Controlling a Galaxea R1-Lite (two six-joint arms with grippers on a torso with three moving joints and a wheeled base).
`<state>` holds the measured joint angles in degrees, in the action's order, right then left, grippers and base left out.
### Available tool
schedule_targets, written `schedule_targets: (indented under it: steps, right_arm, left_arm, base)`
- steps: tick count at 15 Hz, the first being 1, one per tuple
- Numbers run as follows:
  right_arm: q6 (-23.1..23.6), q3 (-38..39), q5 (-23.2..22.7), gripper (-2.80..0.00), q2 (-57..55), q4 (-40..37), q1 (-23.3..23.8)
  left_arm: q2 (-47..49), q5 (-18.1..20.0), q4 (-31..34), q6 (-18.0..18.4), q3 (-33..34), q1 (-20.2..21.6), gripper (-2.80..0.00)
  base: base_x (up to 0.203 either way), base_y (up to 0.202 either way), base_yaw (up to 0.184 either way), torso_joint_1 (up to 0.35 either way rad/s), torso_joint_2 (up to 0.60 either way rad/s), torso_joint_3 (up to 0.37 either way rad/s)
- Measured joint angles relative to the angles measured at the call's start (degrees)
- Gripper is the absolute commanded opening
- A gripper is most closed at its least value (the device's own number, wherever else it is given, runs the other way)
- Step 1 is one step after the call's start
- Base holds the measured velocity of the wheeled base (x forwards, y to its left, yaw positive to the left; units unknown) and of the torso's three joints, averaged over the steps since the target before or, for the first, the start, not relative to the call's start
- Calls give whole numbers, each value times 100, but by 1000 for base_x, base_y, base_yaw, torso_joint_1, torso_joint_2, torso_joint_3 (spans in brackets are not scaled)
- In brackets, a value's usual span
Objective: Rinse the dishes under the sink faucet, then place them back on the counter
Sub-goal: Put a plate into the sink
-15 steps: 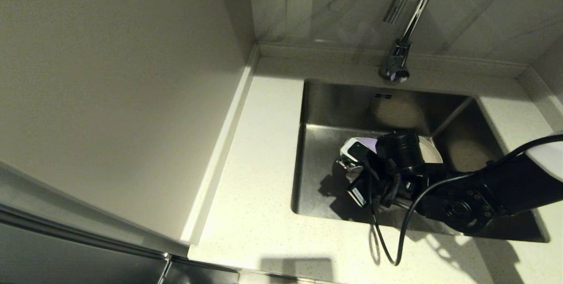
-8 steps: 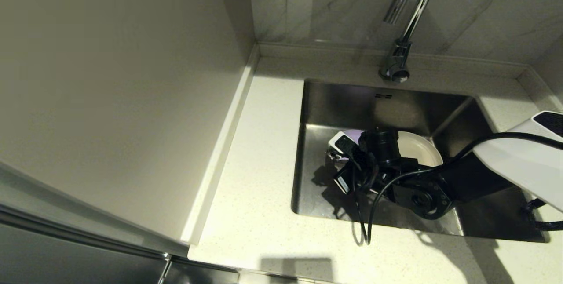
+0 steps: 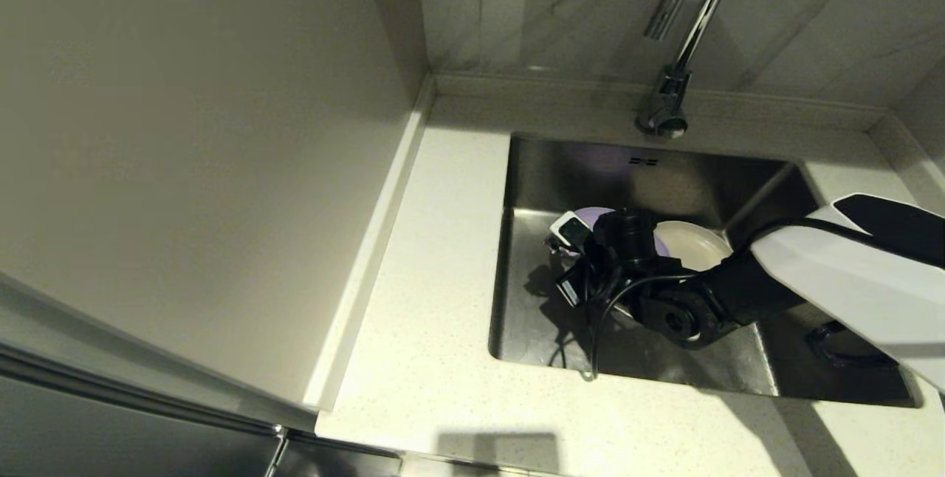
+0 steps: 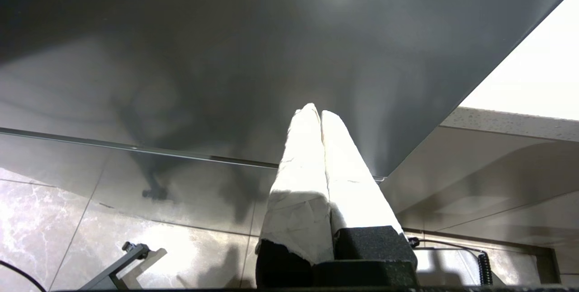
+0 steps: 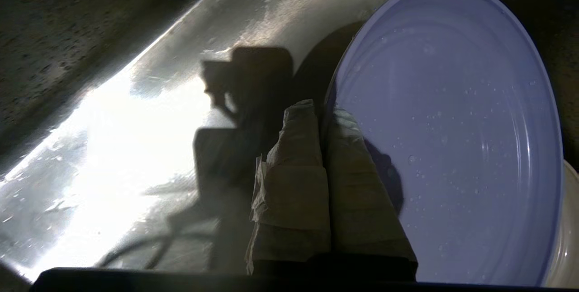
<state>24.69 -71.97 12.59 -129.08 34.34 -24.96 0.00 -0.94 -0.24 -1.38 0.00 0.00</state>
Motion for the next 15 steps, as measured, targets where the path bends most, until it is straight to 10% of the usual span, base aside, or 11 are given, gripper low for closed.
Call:
schedule_targets:
  steps: [1,2,15]
  right_arm:
    - [4,-76,20,-280,-63,0,22]
    - [4,-121,24,0,-113,-2,35]
    - [-41,-171,-4,0,285,41,373]
  left_arm:
    - [0,0,0,0,0,0,-280]
    - [0,0,2,0,0,-1,-280]
    - [0,0,2,0,0,0,-280]
  base:
    - [0,0,0,0,0,0]
    - [0,0,0,0,0,0]
    - [0,0,0,0,0,0]
